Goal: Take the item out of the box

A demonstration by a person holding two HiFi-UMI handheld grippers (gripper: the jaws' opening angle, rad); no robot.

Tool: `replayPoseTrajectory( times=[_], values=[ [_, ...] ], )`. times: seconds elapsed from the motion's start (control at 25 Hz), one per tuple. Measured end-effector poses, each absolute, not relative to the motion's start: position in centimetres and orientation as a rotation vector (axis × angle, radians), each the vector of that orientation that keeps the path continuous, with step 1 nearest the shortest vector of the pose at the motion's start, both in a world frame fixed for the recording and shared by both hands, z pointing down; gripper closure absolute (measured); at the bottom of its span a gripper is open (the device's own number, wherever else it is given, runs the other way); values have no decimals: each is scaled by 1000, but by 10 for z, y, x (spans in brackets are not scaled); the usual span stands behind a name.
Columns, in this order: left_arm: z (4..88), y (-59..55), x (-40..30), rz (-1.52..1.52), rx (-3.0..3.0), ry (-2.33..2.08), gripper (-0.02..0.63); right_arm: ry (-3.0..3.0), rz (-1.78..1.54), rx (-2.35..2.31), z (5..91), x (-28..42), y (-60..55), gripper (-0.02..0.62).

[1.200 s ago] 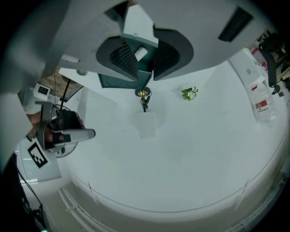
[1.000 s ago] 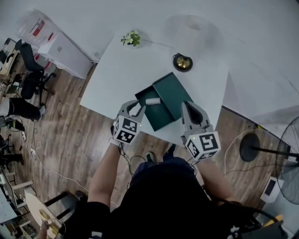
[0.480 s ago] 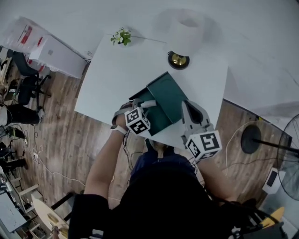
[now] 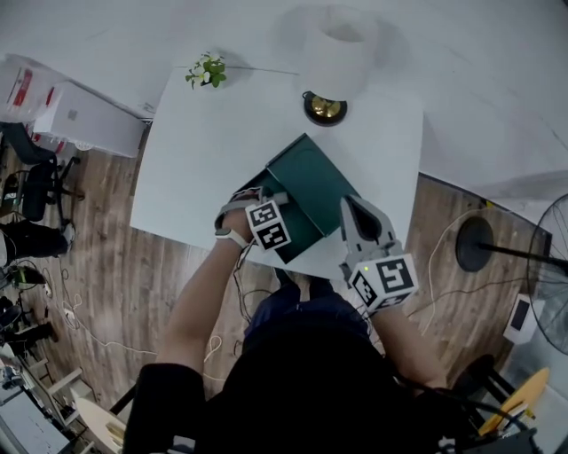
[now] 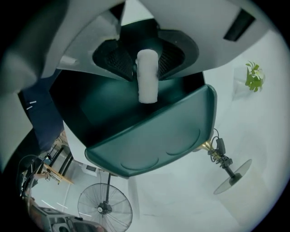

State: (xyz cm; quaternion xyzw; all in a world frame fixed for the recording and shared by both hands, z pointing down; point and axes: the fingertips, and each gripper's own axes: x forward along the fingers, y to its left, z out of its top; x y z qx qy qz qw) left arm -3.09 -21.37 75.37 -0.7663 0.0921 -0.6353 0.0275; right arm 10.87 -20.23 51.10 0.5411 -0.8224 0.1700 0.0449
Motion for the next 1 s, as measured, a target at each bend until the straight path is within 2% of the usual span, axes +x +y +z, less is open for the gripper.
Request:
replayPoseTrajectory(
  times=[0.28, 0.52, 1.0],
  values=[
    [755, -219, -29, -1984, -2316, 271, 480, -2516, 516, 1688, 505, 118, -203, 589],
    [747, -207, -33, -1963, -2265, 229, 485, -2525, 503, 1686, 502, 117, -198, 590],
    [693, -197, -31, -1772, -2396, 454, 485, -2562, 447, 1658, 484, 105, -186, 590]
  ],
)
